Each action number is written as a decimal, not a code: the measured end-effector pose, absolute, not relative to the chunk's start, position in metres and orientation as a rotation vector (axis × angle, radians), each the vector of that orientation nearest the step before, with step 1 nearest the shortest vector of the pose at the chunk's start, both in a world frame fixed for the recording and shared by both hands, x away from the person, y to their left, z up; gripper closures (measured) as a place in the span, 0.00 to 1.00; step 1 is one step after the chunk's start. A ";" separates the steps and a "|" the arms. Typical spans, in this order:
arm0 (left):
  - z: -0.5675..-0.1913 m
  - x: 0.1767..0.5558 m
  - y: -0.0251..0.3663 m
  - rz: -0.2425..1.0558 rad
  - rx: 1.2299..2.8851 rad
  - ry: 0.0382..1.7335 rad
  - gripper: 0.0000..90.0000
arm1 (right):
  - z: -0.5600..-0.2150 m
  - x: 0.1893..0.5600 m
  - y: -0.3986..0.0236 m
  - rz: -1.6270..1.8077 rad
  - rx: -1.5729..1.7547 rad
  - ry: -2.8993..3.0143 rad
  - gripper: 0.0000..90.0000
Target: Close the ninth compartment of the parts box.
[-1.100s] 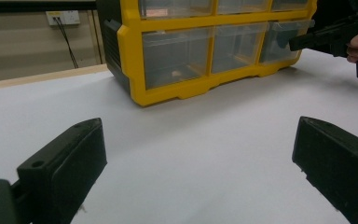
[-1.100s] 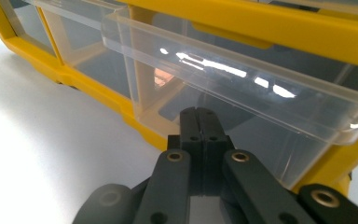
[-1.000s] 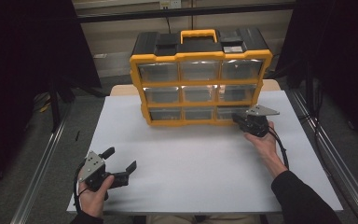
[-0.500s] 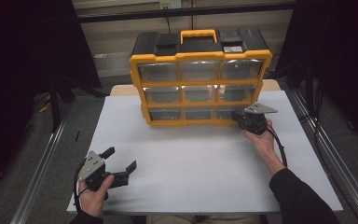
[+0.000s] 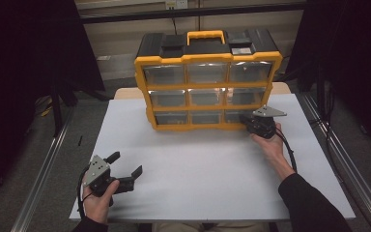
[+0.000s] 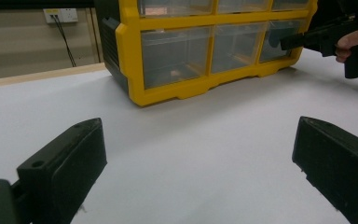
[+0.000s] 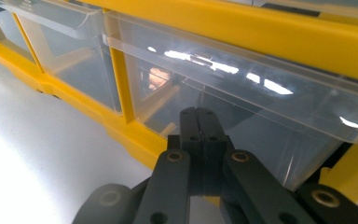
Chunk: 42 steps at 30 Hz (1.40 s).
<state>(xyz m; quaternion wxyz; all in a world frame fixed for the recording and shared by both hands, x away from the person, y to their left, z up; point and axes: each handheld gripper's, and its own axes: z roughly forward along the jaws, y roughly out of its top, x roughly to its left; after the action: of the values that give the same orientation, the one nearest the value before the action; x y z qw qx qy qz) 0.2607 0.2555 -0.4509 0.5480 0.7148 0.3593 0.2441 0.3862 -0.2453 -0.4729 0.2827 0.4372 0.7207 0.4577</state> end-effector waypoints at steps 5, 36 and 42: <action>-0.451 0.262 0.254 0.574 1.697 0.839 0.03 | -0.474 0.387 -0.245 1.231 1.163 1.932 1.00; -0.450 0.260 0.258 0.583 1.688 0.845 0.03 | -0.460 0.364 -0.245 1.302 1.185 1.921 0.52; -0.450 0.260 0.258 0.580 1.687 0.842 0.03 | -0.453 0.355 -0.246 1.325 1.181 1.931 0.22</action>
<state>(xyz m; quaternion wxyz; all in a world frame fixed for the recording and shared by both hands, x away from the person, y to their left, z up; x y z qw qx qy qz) 0.2598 0.2579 -0.4499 0.5518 0.7132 0.3559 0.2453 0.3555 -0.2459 -0.4533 0.2564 0.4353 0.7115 0.4884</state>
